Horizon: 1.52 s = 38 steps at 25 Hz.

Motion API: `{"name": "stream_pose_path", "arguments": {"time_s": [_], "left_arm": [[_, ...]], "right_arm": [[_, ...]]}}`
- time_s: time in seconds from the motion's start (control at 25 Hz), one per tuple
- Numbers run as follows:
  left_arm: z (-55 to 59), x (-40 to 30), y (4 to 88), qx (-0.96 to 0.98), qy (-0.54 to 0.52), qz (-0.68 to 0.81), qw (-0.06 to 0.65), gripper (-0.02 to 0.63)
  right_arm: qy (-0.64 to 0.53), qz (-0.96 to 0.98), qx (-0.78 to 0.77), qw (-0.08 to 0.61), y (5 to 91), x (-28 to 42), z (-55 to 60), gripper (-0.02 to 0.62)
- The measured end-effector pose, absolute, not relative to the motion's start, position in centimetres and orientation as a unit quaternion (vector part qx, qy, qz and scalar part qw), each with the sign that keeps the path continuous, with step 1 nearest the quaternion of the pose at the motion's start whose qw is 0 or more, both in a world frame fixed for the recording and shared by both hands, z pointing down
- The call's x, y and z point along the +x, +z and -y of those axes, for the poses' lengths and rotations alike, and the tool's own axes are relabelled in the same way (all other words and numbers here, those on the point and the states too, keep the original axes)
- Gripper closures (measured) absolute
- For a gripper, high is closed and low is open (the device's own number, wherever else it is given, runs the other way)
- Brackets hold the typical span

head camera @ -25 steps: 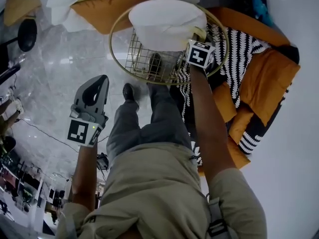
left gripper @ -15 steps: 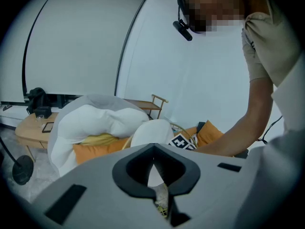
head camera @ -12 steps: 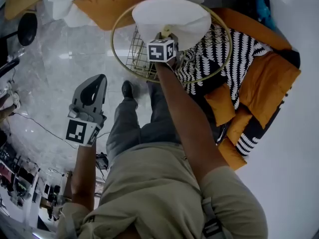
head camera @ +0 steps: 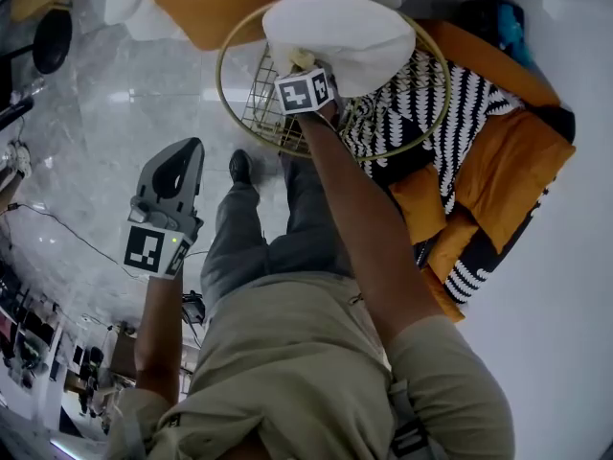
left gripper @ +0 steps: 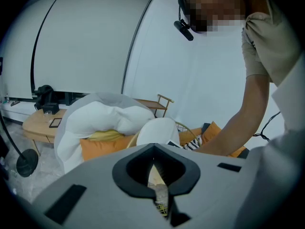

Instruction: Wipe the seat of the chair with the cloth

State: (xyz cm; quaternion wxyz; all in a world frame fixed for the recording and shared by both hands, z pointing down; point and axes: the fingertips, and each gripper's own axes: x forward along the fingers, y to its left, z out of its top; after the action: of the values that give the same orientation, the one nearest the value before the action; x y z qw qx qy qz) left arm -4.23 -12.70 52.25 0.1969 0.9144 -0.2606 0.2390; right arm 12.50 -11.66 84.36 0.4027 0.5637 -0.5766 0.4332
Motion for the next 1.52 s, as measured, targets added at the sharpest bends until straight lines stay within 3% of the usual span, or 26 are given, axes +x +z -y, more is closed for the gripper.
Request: {"name": "stream_pose_path", "arguments": {"time_s": [0.28, 0.4, 0.6, 0.92, 1.04, 1.24, 1.52], "left_arm": [[12.8, -3.2, 52.7, 0.918, 0.238, 0.247, 0.198, 0.591], [12.4, -2.5, 53.0, 0.919, 0.242, 0.24, 0.198, 0.591], [12.3, -1.5, 52.7, 0.921, 0.242, 0.233, 0.197, 0.591], [11.4, -2.6, 53.9, 0.915, 0.253, 0.241, 0.203, 0.591], [11.1, -3.5, 54.6, 0.912, 0.259, 0.245, 0.204, 0.591], [11.3, -4.6, 55.0, 0.908, 0.257, 0.255, 0.21, 0.591], [11.5, -4.5, 53.6, 0.914, 0.251, 0.249, 0.201, 0.591]], "right_arm": [[0.417, 0.439, 0.69, 0.397, 82.3, 29.2, 2.7, 0.503], [0.405, 0.406, 0.714, 0.401, 81.3, 32.7, 0.3, 0.504], [0.4, 0.437, 0.687, 0.42, 82.6, 29.3, 1.7, 0.505], [0.403, 0.586, 0.538, 0.451, 87.1, 10.5, 8.0, 0.504], [0.374, 0.636, 0.491, 0.464, 87.3, 6.3, 9.6, 0.504], [0.364, 0.621, 0.502, 0.479, 88.3, 9.5, 8.4, 0.505], [0.407, 0.508, 0.558, 0.514, 89.2, 23.4, 1.1, 0.504]]}}
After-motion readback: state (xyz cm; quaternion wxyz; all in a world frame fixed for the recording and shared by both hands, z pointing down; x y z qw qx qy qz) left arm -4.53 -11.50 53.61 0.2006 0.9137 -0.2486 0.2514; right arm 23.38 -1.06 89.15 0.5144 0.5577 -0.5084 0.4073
